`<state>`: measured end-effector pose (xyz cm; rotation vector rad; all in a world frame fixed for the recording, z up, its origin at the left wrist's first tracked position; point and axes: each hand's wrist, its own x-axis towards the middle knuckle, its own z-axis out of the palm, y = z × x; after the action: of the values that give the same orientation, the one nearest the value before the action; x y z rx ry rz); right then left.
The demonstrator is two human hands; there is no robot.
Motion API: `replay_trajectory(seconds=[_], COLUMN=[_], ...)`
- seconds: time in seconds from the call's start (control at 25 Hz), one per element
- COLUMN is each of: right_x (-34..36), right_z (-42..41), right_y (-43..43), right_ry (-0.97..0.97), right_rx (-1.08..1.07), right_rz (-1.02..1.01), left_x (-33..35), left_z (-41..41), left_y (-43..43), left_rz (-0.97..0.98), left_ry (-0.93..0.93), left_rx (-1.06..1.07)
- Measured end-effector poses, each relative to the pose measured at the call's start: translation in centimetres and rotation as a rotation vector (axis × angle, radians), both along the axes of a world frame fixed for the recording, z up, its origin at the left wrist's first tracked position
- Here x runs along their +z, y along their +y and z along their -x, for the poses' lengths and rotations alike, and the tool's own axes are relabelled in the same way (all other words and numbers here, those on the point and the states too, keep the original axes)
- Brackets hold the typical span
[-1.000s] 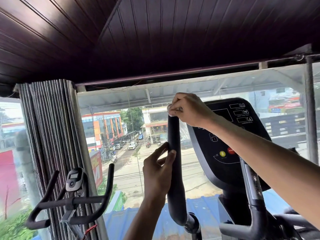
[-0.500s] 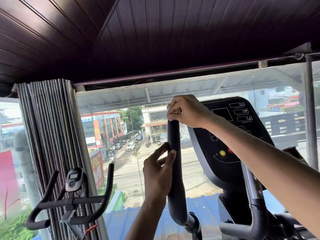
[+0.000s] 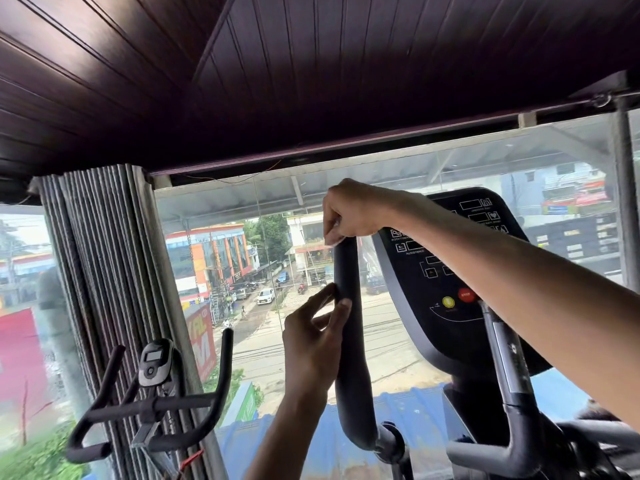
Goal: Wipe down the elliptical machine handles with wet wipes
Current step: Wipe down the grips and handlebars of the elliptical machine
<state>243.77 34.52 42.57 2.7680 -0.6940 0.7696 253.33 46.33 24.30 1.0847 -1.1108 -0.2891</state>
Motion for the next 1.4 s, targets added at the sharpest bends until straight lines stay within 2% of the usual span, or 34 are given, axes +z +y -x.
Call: replay_trajectory(seconds=[0.12, 0.16, 0.28, 0.32, 0.4, 0.48, 0.64, 0.76, 0.8, 0.96, 1.08, 1.12, 1.28, 1.4], right_x=[-1.3, -1.8, -2.3, -2.3, -2.8, -3.6, -4.8, -7.3, -8.3, -10.2, -10.6, -10.8, -10.8, -9.3], right_z=[-0.2, -0.2, 0.2, 0.3, 0.3, 0.9, 3.1, 3.2, 3.5, 4.8, 4.1, 3.9, 4.3, 3.0], right_y=[-0.2, 0.0, 0.4, 0.5, 0.5, 0.4, -0.1, -0.2, 0.1, 1.1, 1.0, 1.3, 2.3, 1.4], right_ry=[-0.210, -0.198, 0.022, 0.027, -0.097, -0.198, -0.120, -0.350, -0.375, -0.249, -0.444, -0.452, -0.254, -0.319], right_rx=[0.047, 0.065, 0.089, 0.088, 0.100, 0.167, 0.316, 0.316, 0.327, 0.417, 0.367, 0.368, 0.395, 0.317], right_rz=[0.087, 0.074, -0.014, 0.003, 0.095, 0.099, -0.018, 0.045, 0.039, -0.049, 0.051, 0.050, 0.020, 0.135], left_x=[0.2, 0.3, -0.1, -0.4, -1.1, -1.8, -2.9, -3.9, -4.2, -5.0, -5.2, -5.2, -5.1, -5.1], left_z=[0.2, 0.2, 0.4, 0.3, 0.2, 0.1, 0.0, 0.1, 0.1, 0.5, 0.7, 0.7, 0.9, 1.2], left_y=[0.4, 0.5, 1.1, 1.3, 1.8, 2.6, 3.6, 4.1, 4.3, 4.7, 4.8, 4.8, 4.8, 4.6], left_rz=[0.008, 0.007, -0.017, -0.024, -0.040, -0.062, -0.059, -0.062, -0.067, -0.071, -0.083, -0.083, -0.063, -0.062], left_ry=[0.006, 0.012, 0.071, 0.088, 0.102, 0.104, 0.103, 0.107, 0.116, 0.125, 0.148, 0.158, 0.176, 0.230], left_rx=[-0.010, -0.014, -0.029, -0.034, -0.039, -0.068, -0.107, -0.129, -0.135, -0.150, -0.140, -0.146, -0.163, -0.162])
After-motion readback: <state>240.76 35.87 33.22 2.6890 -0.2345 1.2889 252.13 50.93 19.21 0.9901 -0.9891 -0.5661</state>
